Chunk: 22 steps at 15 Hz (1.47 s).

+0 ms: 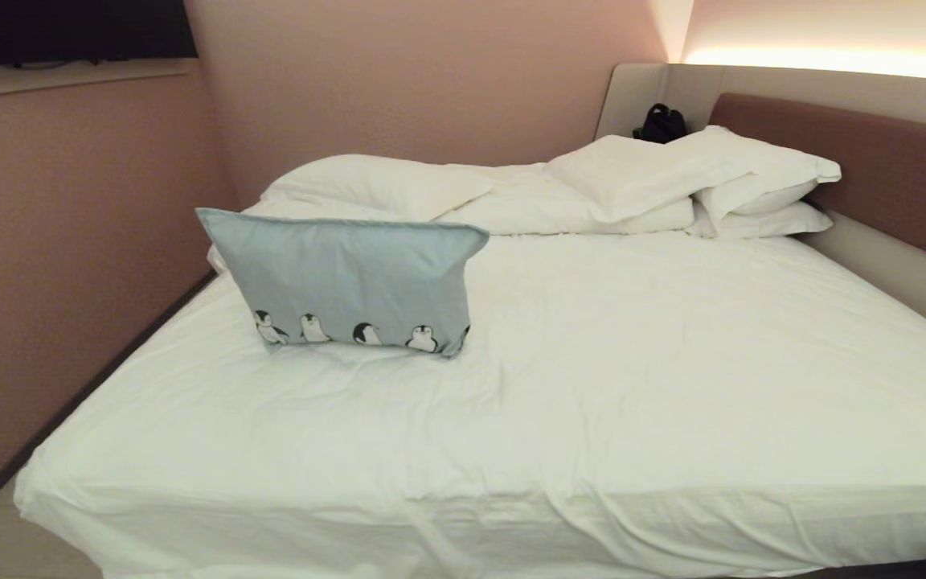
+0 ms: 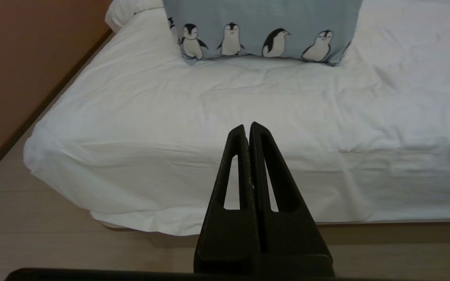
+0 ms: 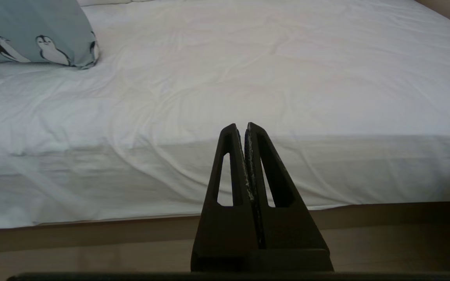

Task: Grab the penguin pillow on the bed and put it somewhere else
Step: Pick up the pillow

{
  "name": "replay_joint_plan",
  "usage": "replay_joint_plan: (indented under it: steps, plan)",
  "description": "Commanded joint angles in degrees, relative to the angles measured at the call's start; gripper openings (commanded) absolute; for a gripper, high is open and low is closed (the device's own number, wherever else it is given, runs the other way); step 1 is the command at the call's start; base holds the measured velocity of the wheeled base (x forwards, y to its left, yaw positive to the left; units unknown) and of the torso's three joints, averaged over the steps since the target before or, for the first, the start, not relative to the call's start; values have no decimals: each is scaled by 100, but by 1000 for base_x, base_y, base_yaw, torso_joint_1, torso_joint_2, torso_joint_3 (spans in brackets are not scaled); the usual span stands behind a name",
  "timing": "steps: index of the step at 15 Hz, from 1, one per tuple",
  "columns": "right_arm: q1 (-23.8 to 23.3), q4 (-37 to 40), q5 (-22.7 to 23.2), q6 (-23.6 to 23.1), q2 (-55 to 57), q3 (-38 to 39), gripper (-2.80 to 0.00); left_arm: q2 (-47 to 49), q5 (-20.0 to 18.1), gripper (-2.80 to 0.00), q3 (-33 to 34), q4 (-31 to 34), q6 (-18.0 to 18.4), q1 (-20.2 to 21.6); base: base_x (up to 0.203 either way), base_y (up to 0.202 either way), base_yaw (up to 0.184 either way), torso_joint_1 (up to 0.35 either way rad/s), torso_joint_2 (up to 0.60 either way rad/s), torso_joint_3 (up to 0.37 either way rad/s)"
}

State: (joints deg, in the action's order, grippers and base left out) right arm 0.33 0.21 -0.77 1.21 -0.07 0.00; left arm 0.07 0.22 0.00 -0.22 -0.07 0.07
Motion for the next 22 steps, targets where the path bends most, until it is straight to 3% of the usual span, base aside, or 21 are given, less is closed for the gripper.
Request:
replay_joint_plan:
  steps: [1, 22]
  plan:
    - [2, -3, -2, 2, 7, 0, -280, 1, 4, -280, 0, -4, -1, 1, 0, 194, 2, 7, 2, 7]
    - [2, 1, -2, 11, 7, 0, -280, 1, 4, -280, 0, -4, -1, 1, 0, 194, -1, 2, 3, 3]
